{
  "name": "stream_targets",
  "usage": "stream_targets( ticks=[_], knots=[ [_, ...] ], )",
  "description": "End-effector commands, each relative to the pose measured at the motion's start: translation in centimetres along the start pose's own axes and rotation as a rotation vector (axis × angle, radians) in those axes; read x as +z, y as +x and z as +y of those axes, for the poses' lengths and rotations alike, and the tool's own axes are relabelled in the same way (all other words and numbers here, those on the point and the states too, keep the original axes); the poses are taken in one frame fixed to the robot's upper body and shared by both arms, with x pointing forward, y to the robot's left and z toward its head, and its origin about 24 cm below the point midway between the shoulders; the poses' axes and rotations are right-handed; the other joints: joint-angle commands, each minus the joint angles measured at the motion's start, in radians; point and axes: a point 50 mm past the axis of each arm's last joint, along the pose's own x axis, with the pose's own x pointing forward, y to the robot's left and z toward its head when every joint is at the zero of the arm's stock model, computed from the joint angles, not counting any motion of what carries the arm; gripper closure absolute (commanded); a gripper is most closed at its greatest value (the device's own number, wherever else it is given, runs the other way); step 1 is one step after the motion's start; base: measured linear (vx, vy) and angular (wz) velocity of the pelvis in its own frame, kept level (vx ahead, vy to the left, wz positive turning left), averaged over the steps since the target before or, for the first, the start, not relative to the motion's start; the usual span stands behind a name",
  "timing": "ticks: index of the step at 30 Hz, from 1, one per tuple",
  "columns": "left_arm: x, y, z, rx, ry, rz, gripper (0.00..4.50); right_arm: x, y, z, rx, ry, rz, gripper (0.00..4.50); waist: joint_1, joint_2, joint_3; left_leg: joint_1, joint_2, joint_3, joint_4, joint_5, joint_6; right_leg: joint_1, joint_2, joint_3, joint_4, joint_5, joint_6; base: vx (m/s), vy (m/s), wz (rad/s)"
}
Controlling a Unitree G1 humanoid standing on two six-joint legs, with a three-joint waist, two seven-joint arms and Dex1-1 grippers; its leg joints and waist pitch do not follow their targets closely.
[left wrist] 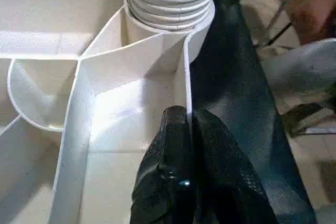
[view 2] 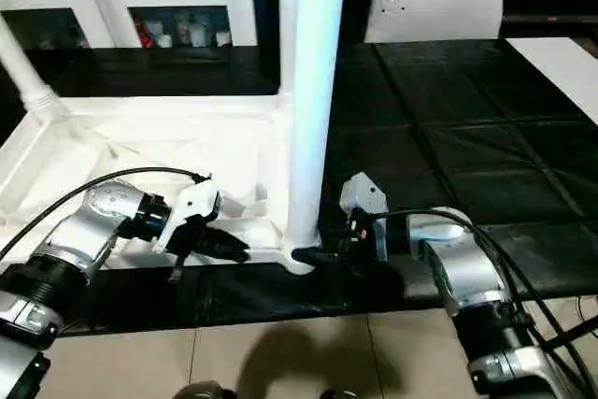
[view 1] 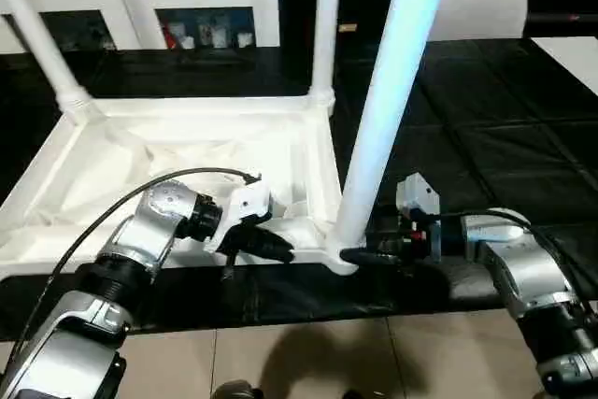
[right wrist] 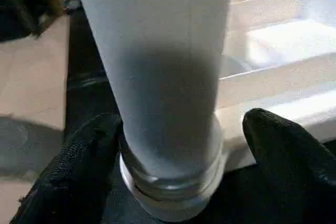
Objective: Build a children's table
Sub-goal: Rotate leg to tighten
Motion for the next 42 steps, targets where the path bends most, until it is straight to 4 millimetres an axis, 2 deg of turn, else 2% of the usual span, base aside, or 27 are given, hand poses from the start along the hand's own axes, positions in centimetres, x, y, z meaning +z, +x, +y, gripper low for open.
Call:
stream_targets(
  ticks=[1, 6, 7, 9, 11, 17, 18, 21, 22, 23, 25, 26, 28, 29, 30, 32, 33, 34, 35, 37, 39, 41, 42],
  knots=[
    [1.0, 0.3, 0.0, -0.068, 0.056, 0.016, 4.50, 0.3, 0.1, -0.1, 0.033, -0.024, 0.017, 0.91, -0.006, -0.016, -0.072, 0.009, 0.081, -0.026, -0.067, -0.063, 0.108, 0.061, -0.106, 0.087, -0.065, -0.274, -0.094, 0.000, 0.000, 0.00],
    [1.0, 0.3, 0.2, -0.077, 0.063, 0.018, 4.50, 0.4, 0.3, -0.2, 0.062, -0.032, 0.021, 1.19, -0.004, -0.019, -0.070, 0.010, 0.079, -0.026, -0.068, -0.080, 0.096, 0.063, -0.108, 0.087, -0.070, -0.303, -0.088, 0.000, 0.000, 0.00],
    [1.0, 0.2, 0.2, -0.078, 0.064, 0.020, 4.50, 0.4, 0.4, -0.2, 0.077, -0.033, 0.026, 1.39, -0.005, -0.021, -0.068, 0.010, 0.080, -0.026, -0.069, -0.083, 0.094, 0.062, -0.107, 0.086, -0.071, -0.305, -0.088, 0.000, 0.000, 0.00],
    [0.9, 0.1, 0.3, -0.077, 0.066, 0.023, 4.50, 0.3, 0.5, -0.2, 0.085, -0.033, 0.026, 1.46, -0.005, -0.021, -0.069, 0.010, 0.081, -0.027, -0.070, -0.086, 0.091, 0.064, -0.108, 0.087, -0.070, -0.304, -0.087, 0.000, 0.000, 0.00],
    [0.9, 0.1, 0.3, -0.076, 0.066, 0.025, 4.50, 0.3, 0.6, -0.2, 0.089, -0.032, 0.024, 1.72, -0.005, -0.022, -0.069, 0.010, 0.081, -0.027, -0.070, -0.084, 0.091, 0.064, -0.108, 0.087, -0.069, -0.294, -0.090, 0.000, 0.000, 0.00],
    [1.0, 0.1, 0.5, -0.051, 0.061, 0.008, 4.50, 0.2, 0.8, 0.1, 0.092, -0.012, 0.002, 1.84, -0.004, -0.020, -0.069, 0.010, 0.080, -0.026, -0.069, -0.089, 0.088, 0.065, -0.108, 0.086, -0.070, -0.294, -0.096, 0.000, 0.000, 0.00],
    [1.3, 0.3, 0.8, -0.008, 0.051, -0.025, 4.50, 0.2, 1.1, 0.3, 0.073, 0.017, -0.034, 1.85, -0.003, -0.017, -0.069, 0.010, 0.081, -0.027, -0.070, -0.092, 0.087, 0.064, -0.108, 0.086, -0.070, -0.297, -0.096, 0.000, 0.000, 0.00],
    [1.7, 0.9, 1.3, 0.086, 0.032, -0.057, 4.50, 0.1, 1.6, 0.8, 0.026, 0.070, -0.091, 1.86, -0.001, -0.017, -0.068, 0.014, 0.089, -0.030, -0.071, -0.087, 0.082, 0.061, -0.109, 0.089, -0.070, -0.278, -0.102, 0.000, 0.000, 0.00],
    [1.7, 1.2, 1.5, 0.131, 0.018, -0.062, 4.50, 0.0, 2.0, 1.0, -0.009, 0.090, -0.111, 1.86, 0.001, -0.019, -0.069, 0.013, 0.086, -0.030, -0.072, -0.093, 0.075, 0.064, -0.111, 0.088, -0.071, -0.283, -0.102, 0.000, 0.000, 0.00],
    [1.8, 1.4, 1.7, 0.166, 0.003, -0.066, 4.50, 0.0, 2.4, 1.1, -0.041, 0.107, -0.130, 1.86, -0.001, -0.018, -0.067, 0.013, 0.084, -0.029, -0.073, -0.102, 0.068, 0.063, -0.111, 0.087, -0.075, -0.302, -0.097, 0.000, 0.000, 0.00],
    [2.3, 2.3, 2.2, 0.242, -0.035, -0.107, 4.50, -0.3, 3.4, 1.2, -0.140, 0.157, -0.153, 1.86, -0.006, -0.020, -0.060, 0.018, 0.076, -0.028, -0.075, -0.140, 0.048, 0.064, -0.113, 0.082, -0.093, -0.405, -0.065, 0.000, 0.000, 0.00],
    [2.7, 2.9, 2.4, 0.282, -0.060, -0.135, 4.50, -0.4, 4.1, 1.2, -0.197, 0.187, -0.159, 1.86, -0.009, -0.016, -0.056, 0.021, 0.078, -0.029, -0.078, -0.149, 0.040, 0.061, -0.111, 0.081, -0.098, -0.426, -0.060, 0.000, 0.000, 0.00],
    [3.4, 4.1, 2.7, 0.342, -0.088, -0.159, 4.50, -0.4, 5.5, 1.0, -0.294, 0.254, -0.178, 1.86, -0.024, -0.020, -0.051, 0.031, 0.072, -0.032, -0.079, -0.202, 0.015, 0.060, -0.112, 0.072, -0.116, -0.517, -0.029, 0.000, 0.000, 0.00],
    [4.0, 4.7, 2.9, 0.384, -0.115, -0.179, 4.50, -0.2, 6.3, 0.9, -0.344, 0.298, -0.191, 1.86, -0.029, -0.020, -0.050, 0.031, 0.070, -0.033, -0.078, -0.209, 0.012, 0.061, -0.111, 0.069, -0.120, -0.531, -0.022, 0.000, 0.000, 0.00],
    [4.3, 5.2, 3.1, 0.411, -0.135, -0.192, 4.50, 0.0, 6.8, 0.8, -0.377, 0.328, -0.198, 1.87, -0.039, -0.019, -0.052, 0.031, 0.072, -0.035, -0.079, -0.208, 0.007, 0.062, -0.112, 0.069, -0.119, -0.528, -0.019, 0.000, 0.000, 0.00],
    [5.0, 5.9, 3.4, 0.470, -0.170, -0.218, 4.50, 0.2, 7.7, 0.5, -0.448, 0.396, -0.203, 1.87, -0.049, -0.016, -0.055, 0.026, 0.073, -0.039, -0.081, -0.205, 0.009, 0.067, -0.113, 0.067, -0.117, -0.505, -0.018, 0.000, 0.000, 0.00],
    [5.5, 6.4, 3.6, 0.498, -0.184, -0.233, 4.50, 0.3, 8.2, 0.3, -0.485, 0.428, -0.194, 1.89, -0.058, -0.017, -0.058, 0.024, 0.074, -0.040, -0.082, -0.196, 0.015, 0.069, -0.111, 0.069, -0.114, -0.472, -0.025, 0.000, 0.000, 0.00],
    [5.9, 6.8, 3.7, 0.527, -0.198, -0.246, 4.50, 0.4, 8.7, 0.1, -0.519, 0.443, -0.186, 1.93, -0.062, -0.012, -0.058, 0.025, 0.074, -0.039, -0.081, -0.183, 0.020, 0.066, -0.112, 0.073, -0.110, -0.440, -0.038, 0.000, 0.000, 0.00],
    [6.4, 7.1, 3.8, 0.557, -0.208, -0.258, 4.50, 0.5, 9.0, -0.1, -0.550, 0.461, -0.176, 1.95, -0.065, -0.014, -0.059, 0.022, 0.074, -0.039, -0.082, -0.173, 0.024, 0.067, -0.111, 0.074, -0.109, -0.424, -0.044, 0.000, 0.000, 0.00],
    [7.1, 7.7, 3.9, 0.589, -0.224, -0.276, 4.50, 0.8, 9.6, -0.4, -0.586, 0.491, -0.156, 1.95, -0.066, -0.013, -0.062, 0.020, 0.071, -0.036, -0.079, -0.143, 0.040, 0.068, -0.112, 0.078, -0.102, -0.379, -0.069, 0.000, 0.000, 0.00],
    [7.8, 8.2, 3.9, 0.617, -0.218, -0.282, 4.50, 1.2, 10.2, -0.7, -0.626, 0.490, -0.138, 1.95, -0.067, -0.012, -0.065, 0.016, 0.069, -0.034, -0.078, -0.123, 0.050, 0.071, -0.110, 0.079, -0.098, -0.355, -0.072, 0.000, 0.000, 0.00],
    [7.7, 8.1, 3.8, 0.613, -0.208, -0.273, 4.50, 1.4, 10.1, -0.7, -0.629, 0.481, -0.169, 1.95, -0.066, -0.013, -0.067, 0.016, 0.066, -0.032, -0.077, -0.107, 0.060, 0.073, -0.111, 0.081, -0.097, -0.339, -0.072, 0.000, 0.000, 0.00],
    [7.6, 8.1, 3.8, 0.611, -0.201, -0.268, 4.50, 1.4, 10.0, -0.6, -0.633, 0.480, -0.178, 1.62, -0.062, -0.013, -0.070, 0.012, 0.066, -0.031, -0.077, -0.084, 0.072, 0.076, -0.111, 0.083, -0.091, -0.310, -0.074, 0.000, 0.000, 0.00]
  ],
)
